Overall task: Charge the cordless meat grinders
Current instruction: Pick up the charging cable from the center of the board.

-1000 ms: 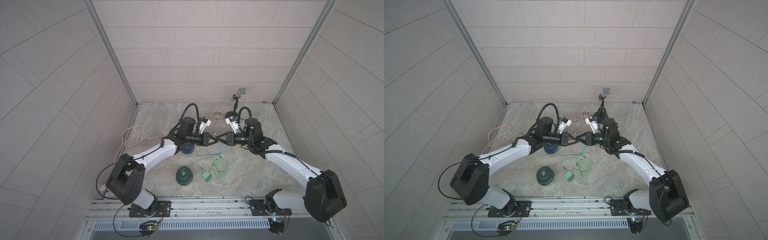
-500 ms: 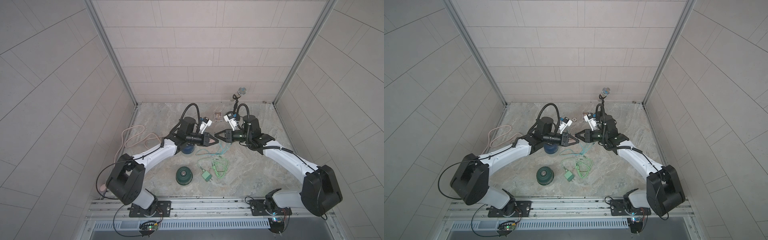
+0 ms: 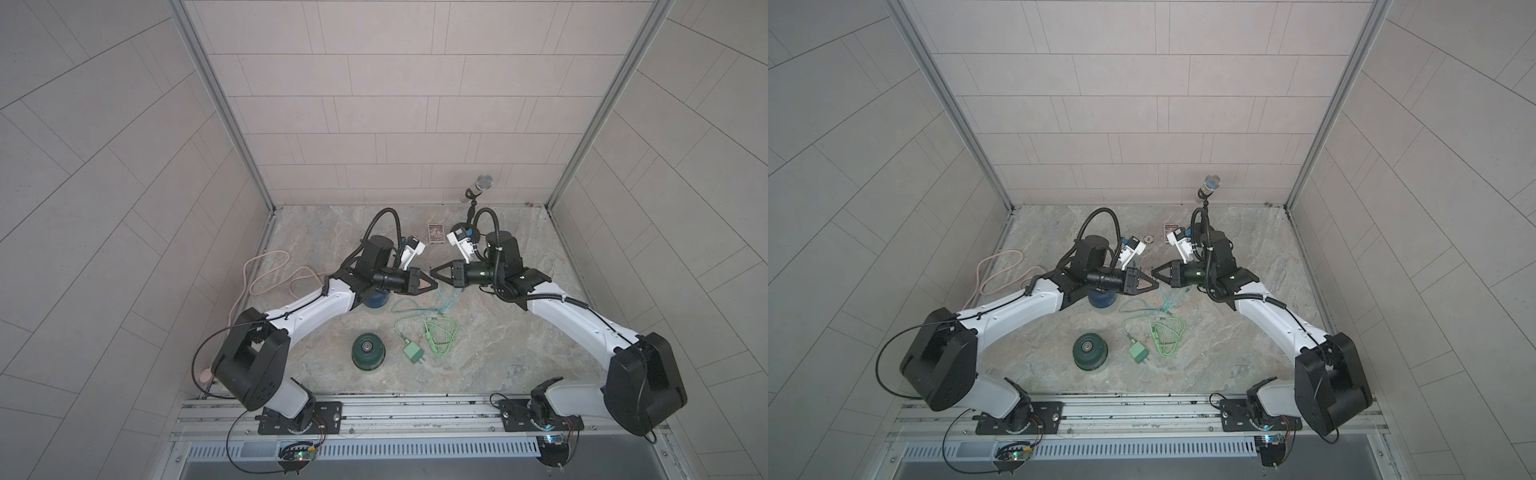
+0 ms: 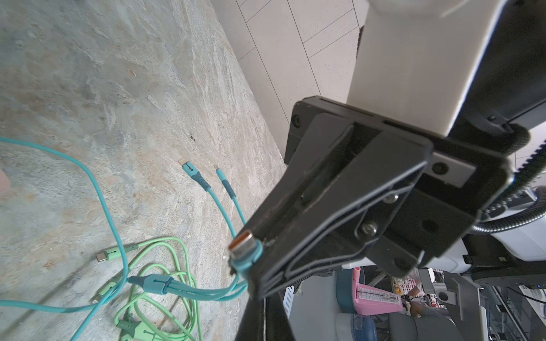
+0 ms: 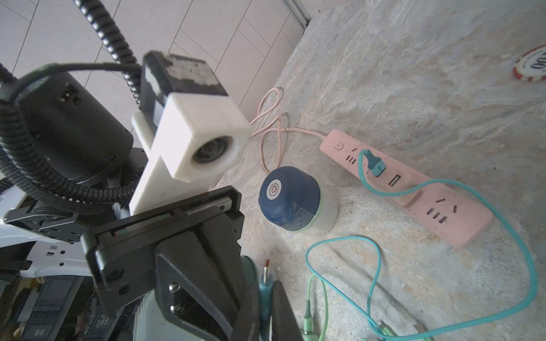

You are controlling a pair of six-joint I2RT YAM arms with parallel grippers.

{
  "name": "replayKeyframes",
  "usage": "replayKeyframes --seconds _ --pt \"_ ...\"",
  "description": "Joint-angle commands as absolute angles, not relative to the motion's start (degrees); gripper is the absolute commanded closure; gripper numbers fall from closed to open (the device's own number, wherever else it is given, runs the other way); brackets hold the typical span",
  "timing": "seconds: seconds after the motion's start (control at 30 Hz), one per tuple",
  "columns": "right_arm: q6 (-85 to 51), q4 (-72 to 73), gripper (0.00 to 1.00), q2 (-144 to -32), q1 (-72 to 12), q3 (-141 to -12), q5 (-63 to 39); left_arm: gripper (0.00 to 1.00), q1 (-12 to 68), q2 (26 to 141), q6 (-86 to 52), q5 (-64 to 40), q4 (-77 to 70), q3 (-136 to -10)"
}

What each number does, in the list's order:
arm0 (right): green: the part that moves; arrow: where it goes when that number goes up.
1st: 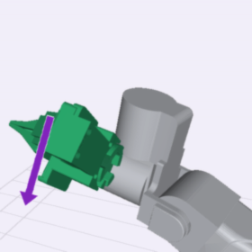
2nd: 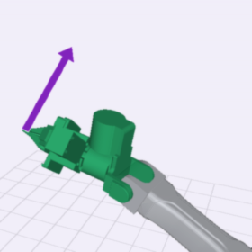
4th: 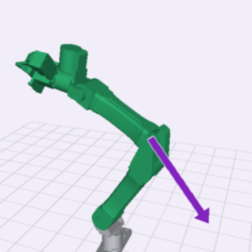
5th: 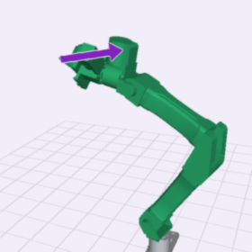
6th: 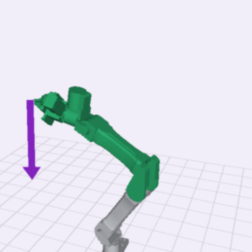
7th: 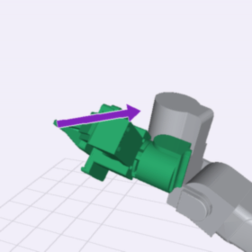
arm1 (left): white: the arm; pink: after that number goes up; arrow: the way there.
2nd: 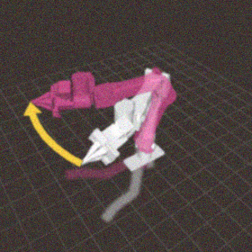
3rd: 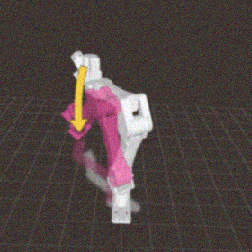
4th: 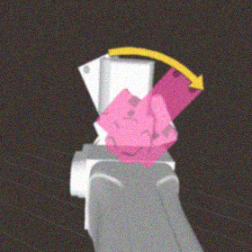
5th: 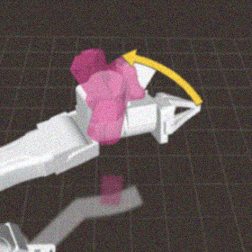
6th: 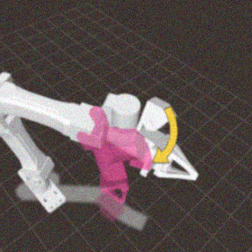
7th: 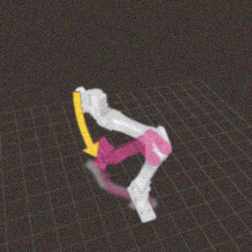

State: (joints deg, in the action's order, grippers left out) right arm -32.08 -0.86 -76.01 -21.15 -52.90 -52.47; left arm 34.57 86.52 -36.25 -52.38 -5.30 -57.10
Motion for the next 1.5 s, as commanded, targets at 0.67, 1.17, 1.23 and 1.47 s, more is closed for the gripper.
replayKeyframes --seconds 0.67,1.17,1.23,1.47 --pt "-26.72 -7.53 0.91 -74.93 -22.56 -54.49 -67.49 0.67 27.19 79.25 -26.83 -62.64 2.15 -61.34" --pt "-27.03 -8.28 0.90 -76.46 -24.50 -56.94 -68.73 0.71 28.58 80.76 -27.25 -67.82 0.40 -59.61" --pt "-26.98 -8.34 0.90 -76.54 -24.51 -57.13 -68.73 0.72 28.63 80.70 -27.16 -67.85 0.39 -59.40" --pt "-27.16 -8.21 0.90 -76.64 -24.58 -57.11 -68.64 0.79 28.63 80.53 -29.44 -67.97 -2.55 -58.05"
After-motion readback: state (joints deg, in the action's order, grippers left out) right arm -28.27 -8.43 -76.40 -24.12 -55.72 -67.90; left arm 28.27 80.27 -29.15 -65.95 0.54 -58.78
